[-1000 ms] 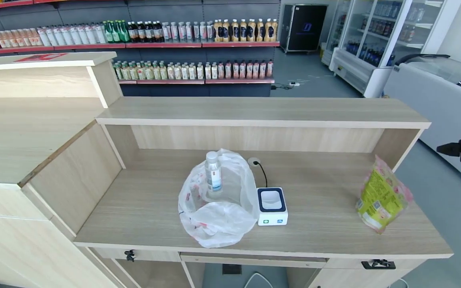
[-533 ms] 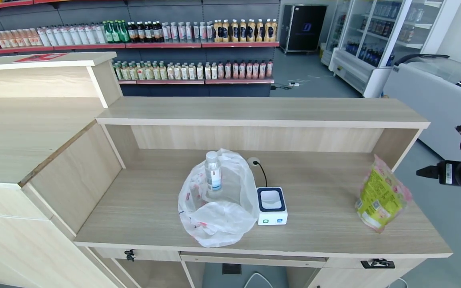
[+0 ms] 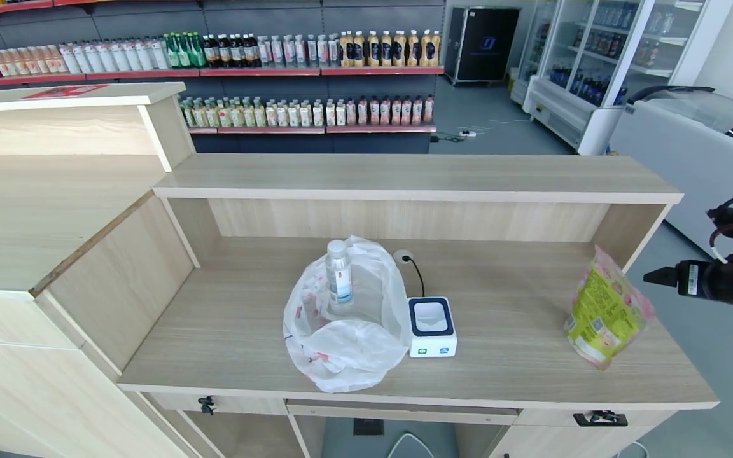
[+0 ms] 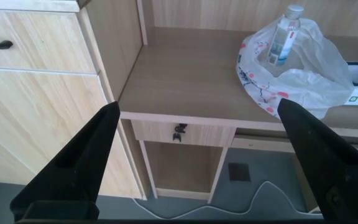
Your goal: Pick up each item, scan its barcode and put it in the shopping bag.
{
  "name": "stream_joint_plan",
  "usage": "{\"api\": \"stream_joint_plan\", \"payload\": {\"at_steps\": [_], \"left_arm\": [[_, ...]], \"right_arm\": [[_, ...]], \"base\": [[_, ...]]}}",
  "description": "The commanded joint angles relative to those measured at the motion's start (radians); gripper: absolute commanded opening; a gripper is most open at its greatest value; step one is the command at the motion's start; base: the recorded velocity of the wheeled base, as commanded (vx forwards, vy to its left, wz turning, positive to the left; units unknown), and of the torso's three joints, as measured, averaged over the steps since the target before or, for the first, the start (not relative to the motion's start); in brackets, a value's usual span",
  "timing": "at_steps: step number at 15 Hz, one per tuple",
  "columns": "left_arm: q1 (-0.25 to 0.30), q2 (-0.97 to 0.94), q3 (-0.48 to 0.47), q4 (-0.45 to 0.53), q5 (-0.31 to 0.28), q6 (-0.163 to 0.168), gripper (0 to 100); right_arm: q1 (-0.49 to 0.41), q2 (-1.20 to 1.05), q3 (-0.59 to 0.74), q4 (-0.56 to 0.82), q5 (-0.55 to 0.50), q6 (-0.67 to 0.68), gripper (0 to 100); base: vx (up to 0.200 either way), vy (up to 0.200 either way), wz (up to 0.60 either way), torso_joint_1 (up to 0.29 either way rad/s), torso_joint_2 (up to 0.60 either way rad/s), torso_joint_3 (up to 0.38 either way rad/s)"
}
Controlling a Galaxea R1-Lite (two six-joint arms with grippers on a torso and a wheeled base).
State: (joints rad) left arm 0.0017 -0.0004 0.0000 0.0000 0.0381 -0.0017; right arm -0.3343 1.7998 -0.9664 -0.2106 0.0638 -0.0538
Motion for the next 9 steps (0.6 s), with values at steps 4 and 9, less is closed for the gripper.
{"api": "stream_joint_plan", "payload": {"at_steps": [4,9], "left_arm": [[0.0,0.0,0.0,0.0,0.0,0.0,100],[0.0,0.0,0.0,0.0,0.0,0.0,100]], "right_arm": [[0.012,0.098,-0.002,-0.041,0.036,0.019,100],[0.02,0.22,-0.035,-0.147,0.111,0.022,100]], "base": [[0.0,0.0,0.0,0.0,0.0,0.0],[0.0,0.0,0.0,0.0,0.0,0.0]]}}
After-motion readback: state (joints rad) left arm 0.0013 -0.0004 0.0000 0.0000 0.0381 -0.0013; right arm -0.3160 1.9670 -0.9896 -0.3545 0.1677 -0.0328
